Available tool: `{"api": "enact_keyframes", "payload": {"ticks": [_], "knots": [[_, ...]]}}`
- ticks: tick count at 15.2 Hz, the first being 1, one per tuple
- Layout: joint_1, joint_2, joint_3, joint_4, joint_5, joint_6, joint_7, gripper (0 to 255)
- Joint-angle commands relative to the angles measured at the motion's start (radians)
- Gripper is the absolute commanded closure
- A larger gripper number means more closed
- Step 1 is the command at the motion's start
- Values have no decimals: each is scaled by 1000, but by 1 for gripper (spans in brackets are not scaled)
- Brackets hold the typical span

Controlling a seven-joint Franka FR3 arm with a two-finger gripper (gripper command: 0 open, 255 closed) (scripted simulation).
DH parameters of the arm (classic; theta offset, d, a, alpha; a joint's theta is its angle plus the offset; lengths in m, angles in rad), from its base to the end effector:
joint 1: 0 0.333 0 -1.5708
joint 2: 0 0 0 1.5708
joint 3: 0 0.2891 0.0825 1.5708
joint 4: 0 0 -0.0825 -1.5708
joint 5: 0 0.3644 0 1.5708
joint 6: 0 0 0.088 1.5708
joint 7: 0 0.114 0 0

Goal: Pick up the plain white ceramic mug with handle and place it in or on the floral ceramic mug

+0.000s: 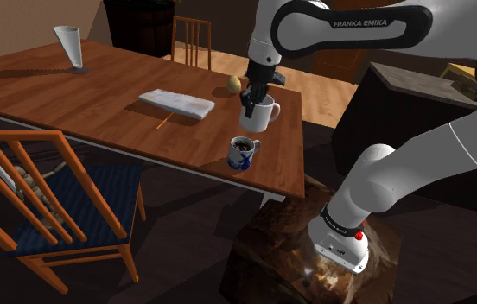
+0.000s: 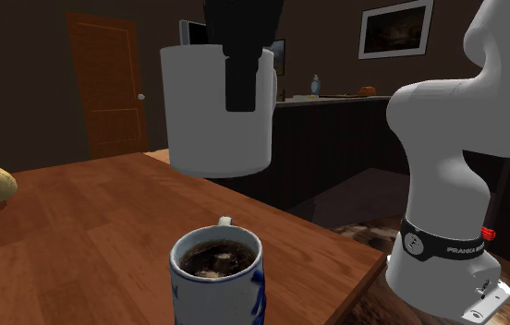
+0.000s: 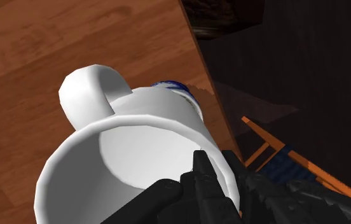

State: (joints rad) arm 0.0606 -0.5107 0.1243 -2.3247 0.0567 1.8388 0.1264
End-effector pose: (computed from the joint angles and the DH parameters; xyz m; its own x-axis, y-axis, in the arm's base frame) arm 0.3874 0.0817 0.5043 0.9993 0.0290 0.0225 0.0290 -0.9996 0.0028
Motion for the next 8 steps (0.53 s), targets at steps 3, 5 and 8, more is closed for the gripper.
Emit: {"api": "enact_keyframes", "payload": {"ticks": [3,5,8], "knots": [[2,2,4,-52,3,55,2,255],[2,6,5,-76,3,83,2,255],[2,13,7,-111,5,125,2,255]]}}
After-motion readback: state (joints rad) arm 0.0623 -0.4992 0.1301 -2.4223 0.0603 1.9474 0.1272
